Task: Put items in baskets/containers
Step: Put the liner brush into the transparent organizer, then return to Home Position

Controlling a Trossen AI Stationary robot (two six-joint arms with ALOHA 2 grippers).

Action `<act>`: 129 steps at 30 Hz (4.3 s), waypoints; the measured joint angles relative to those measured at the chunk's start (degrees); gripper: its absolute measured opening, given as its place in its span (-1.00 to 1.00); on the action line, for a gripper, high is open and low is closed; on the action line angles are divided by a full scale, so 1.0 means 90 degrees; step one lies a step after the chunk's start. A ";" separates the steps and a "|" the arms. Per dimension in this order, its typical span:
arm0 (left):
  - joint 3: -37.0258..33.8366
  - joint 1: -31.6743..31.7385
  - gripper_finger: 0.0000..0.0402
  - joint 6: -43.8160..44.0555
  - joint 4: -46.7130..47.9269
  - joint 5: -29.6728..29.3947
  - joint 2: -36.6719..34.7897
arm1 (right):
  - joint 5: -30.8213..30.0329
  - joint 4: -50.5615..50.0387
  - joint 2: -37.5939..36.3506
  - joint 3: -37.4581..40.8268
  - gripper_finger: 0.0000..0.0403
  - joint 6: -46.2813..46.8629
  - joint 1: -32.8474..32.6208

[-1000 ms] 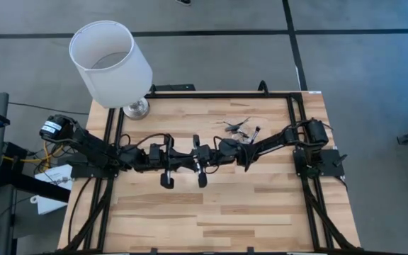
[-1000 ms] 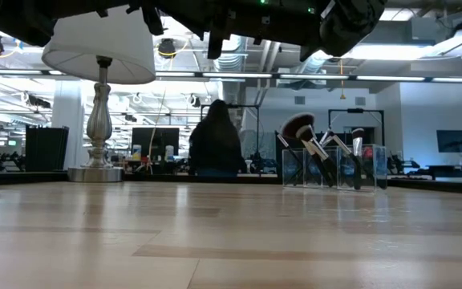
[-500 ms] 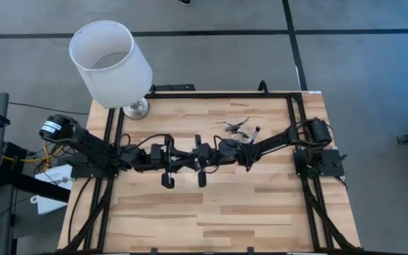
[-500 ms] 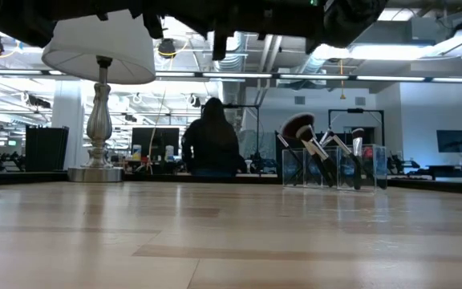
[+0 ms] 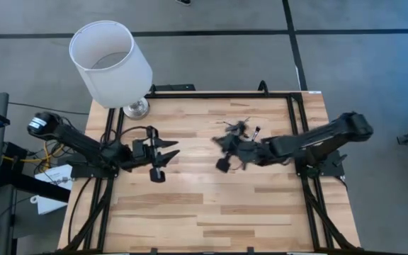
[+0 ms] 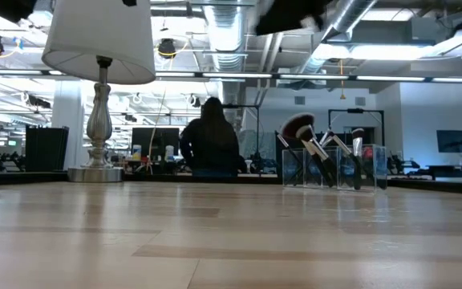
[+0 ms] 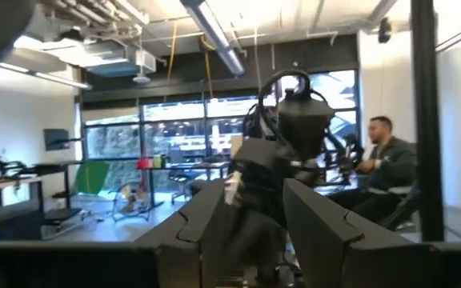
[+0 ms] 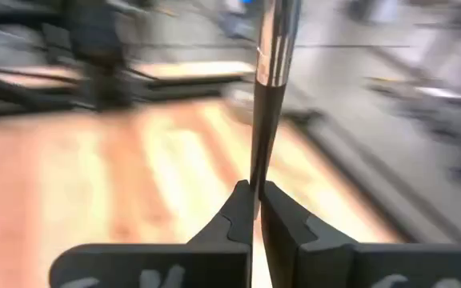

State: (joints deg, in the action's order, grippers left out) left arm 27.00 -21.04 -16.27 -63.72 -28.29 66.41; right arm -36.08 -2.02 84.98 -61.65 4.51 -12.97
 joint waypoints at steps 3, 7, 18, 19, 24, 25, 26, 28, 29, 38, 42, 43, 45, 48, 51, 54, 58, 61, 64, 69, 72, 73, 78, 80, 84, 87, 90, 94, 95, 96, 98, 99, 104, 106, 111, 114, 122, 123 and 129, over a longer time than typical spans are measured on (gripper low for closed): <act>0.0002 -0.0146 -0.37 -0.0002 0.0303 -0.0019 -0.0245 | -0.1468 -0.1515 -0.0576 0.0000 -1.00 0.0545 -0.0280; 0.0002 -0.0216 -0.37 -0.0001 0.0587 -0.0020 -0.0290 | -0.2172 -0.3994 -0.0888 0.0004 -1.00 0.2803 -0.0296; -0.0235 -0.0146 -0.37 0.0021 0.0694 -0.0023 -0.0114 | -0.1716 -0.4237 -0.0818 0.1804 -1.00 0.5617 0.0234; -0.0272 -0.0146 -0.37 0.0021 0.0697 -0.0021 -0.0117 | -0.1645 -0.3997 -0.0839 0.1883 -1.00 0.5619 0.0338; -0.0342 -0.0146 -0.37 0.0023 0.0701 -0.0023 -0.0114 | -0.0916 -0.3815 -0.0711 0.2018 -1.00 0.5637 0.0753; -0.0363 -0.0146 -0.37 0.0023 0.0700 -0.0021 -0.0114 | -0.0800 -0.3789 -0.0688 0.2018 -1.00 0.5635 0.0795; -0.0386 -0.0146 -0.37 0.0023 0.0694 -0.0023 -0.0114 | -0.0689 -0.3732 -0.0656 0.2018 -1.00 0.5634 0.0807; -0.0413 -0.0146 -0.37 0.0023 0.0708 -0.0023 -0.0114 | -0.0556 -0.3652 -0.0586 0.2017 -1.00 0.5633 0.0807; -0.0413 -0.0143 -0.37 0.0023 0.0701 -0.0021 -0.0111 | -0.0528 -0.3624 -0.0561 0.2016 -1.00 0.5631 0.0799; -0.0413 -0.0047 -0.37 0.0023 0.0699 -0.0037 -0.0111 | -0.0631 -0.3581 -0.0446 0.2016 -0.92 0.5618 0.0999; -0.0413 -0.0036 -0.37 0.0023 0.0702 -0.0045 -0.0111 | -0.0503 -0.3536 -0.0386 0.2013 -0.79 0.5618 0.1213; -0.0412 -0.0036 -0.37 0.0027 0.0702 -0.0045 -0.0111 | -0.0483 -0.3540 -0.0386 0.2013 -0.75 0.5614 0.1259; -0.0410 -0.0036 -0.37 0.0083 0.0706 -0.0045 -0.0111 | -0.0485 -0.3529 -0.0391 0.2013 -0.69 0.5604 0.1324; -0.0410 -0.0036 -0.37 0.0198 0.0728 -0.0045 -0.0111 | -0.0483 -0.3533 -0.0397 0.2006 -0.62 0.5455 0.1376; -0.0410 -0.0036 -0.37 0.0206 0.0794 -0.0045 -0.0111 | -0.0478 -0.3532 -0.0397 0.1922 -0.53 0.5288 0.1379; -0.0410 -0.0041 -0.37 0.0215 0.0799 -0.0111 -0.0111 | -0.0473 -0.3553 -0.0397 0.1668 -0.44 0.5018 0.1306; -0.0410 -0.0128 -0.37 0.0215 0.0832 -0.0810 -0.0212 | -0.0459 -0.3860 -0.0400 0.0807 -0.37 0.4443 0.1119; -0.0408 -0.0378 -0.37 0.0151 0.1124 -0.1604 -0.0463 | -0.0465 -0.4440 -0.0402 -0.0138 -0.36 0.3934 0.0852; -0.0408 -0.0842 -0.37 -0.0162 0.1630 -0.2202 -0.0963 | -0.0503 -0.4901 -0.0409 -0.1053 -0.39 0.3226 0.0409; -0.0403 -0.1775 -0.37 -0.0316 0.2616 -0.3152 -0.2231 | -0.0880 -0.5002 -0.0597 -0.1982 -0.42 0.1644 -0.0507; -0.0403 -0.2254 -0.37 -0.0334 0.3350 -0.3707 -0.3100 | -0.0903 -0.5028 -0.0953 -0.1959 -0.42 0.1132 -0.0984; -0.0403 -0.2375 -0.38 -0.0336 0.3561 -0.3813 -0.3389 | -0.0947 -0.5030 -0.1087 -0.1887 -0.42 0.1108 -0.1108; -0.0394 -0.2550 -0.48 0.0299 0.4545 -0.2987 -0.4484 | -0.0987 -0.5060 -0.2027 -0.1292 -0.42 0.1098 -0.1377; -0.0388 -0.2369 -0.53 0.1009 0.5137 -0.1895 -0.4520 | -0.0882 -0.4957 -0.2453 -0.0935 -0.42 0.1024 -0.1359; -0.0418 -0.1682 -0.63 0.1954 0.5474 -0.0365 -0.3741 | 0.0027 -0.3215 -0.3332 0.0279 -0.42 0.0000 -0.1008; -0.0351 -0.0930 -0.69 0.1866 0.5549 -0.0226 -0.3101 | 0.2023 -0.1274 -0.3841 0.1328 -0.42 -0.1411 -0.0536; -0.0031 -0.0245 -0.74 0.1853 0.5483 -0.0235 -0.3136 | 0.3294 -0.0473 -0.4317 0.1948 -0.42 -0.1953 -0.0011; 0.0158 0.0285 -0.82 0.1546 0.5847 0.0075 -0.4226 | 0.3287 -0.0877 -0.5200 0.2344 -0.42 -0.1483 0.0657; 0.0158 0.0356 -0.84 0.1527 0.6129 0.0165 -0.4601 | 0.3310 -0.0911 -0.5457 0.2508 -0.42 -0.1440 0.0808; 0.0160 0.0404 -0.86 0.1546 0.6455 0.0194 -0.4960 | 0.3364 -0.0901 -0.5702 0.2698 -0.42 -0.1391 0.0928; 0.0025 0.0448 -0.91 0.1870 0.7094 0.0195 -0.5714 | 0.3585 -0.0654 -0.6240 0.3191 -0.42 -0.1338 0.1113; -0.0154 0.0449 -0.94 0.2070 0.7130 0.0220 -0.6035 | 0.3691 -0.0399 -0.6506 0.3486 -0.42 -0.1339 0.1201; -0.1102 0.0445 -0.96 0.2184 0.6566 0.1220 -0.7180 | 0.4455 0.0619 -0.7646 0.4593 -0.42 -0.1268 0.1589; -0.1340 0.0447 -0.95 0.2038 0.6387 0.1166 -0.7365 | 0.4651 0.0596 -0.7975 0.4797 -0.42 -0.1144 0.1717; -0.1874 0.0447 -0.96 0.1378 0.6292 0.1358 -0.7346 | 0.4872 -0.0014 -0.8820 0.5093 -0.42 -0.1118 0.1874; -0.2119 0.0447 -0.96 0.1297 0.6039 0.1362 -0.7375 | 0.4869 -0.0090 -0.9398 0.5337 -0.42 -0.1118 0.1874; -0.2970 0.0462 -0.96 0.0981 0.4703 0.1665 -0.7330 | 0.4862 -0.0152 -0.9375 0.5630 -0.42 -0.1168 0.1912; -0.2970 0.0462 -0.96 0.1004 0.4706 0.1672 -0.7315 | 0.4860 -0.0121 -0.9428 0.5692 -0.42 -0.1165 0.1916; -0.2968 0.0462 -0.96 0.1024 0.4688 0.1818 -0.7308 | 0.4869 0.0481 -0.9431 0.6287 -0.42 -0.0820 0.1911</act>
State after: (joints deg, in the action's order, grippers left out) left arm 0.30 -16.88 -7.05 -21.53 -11.92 0.64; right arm 7.75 2.31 0.10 -5.06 -2.87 4.23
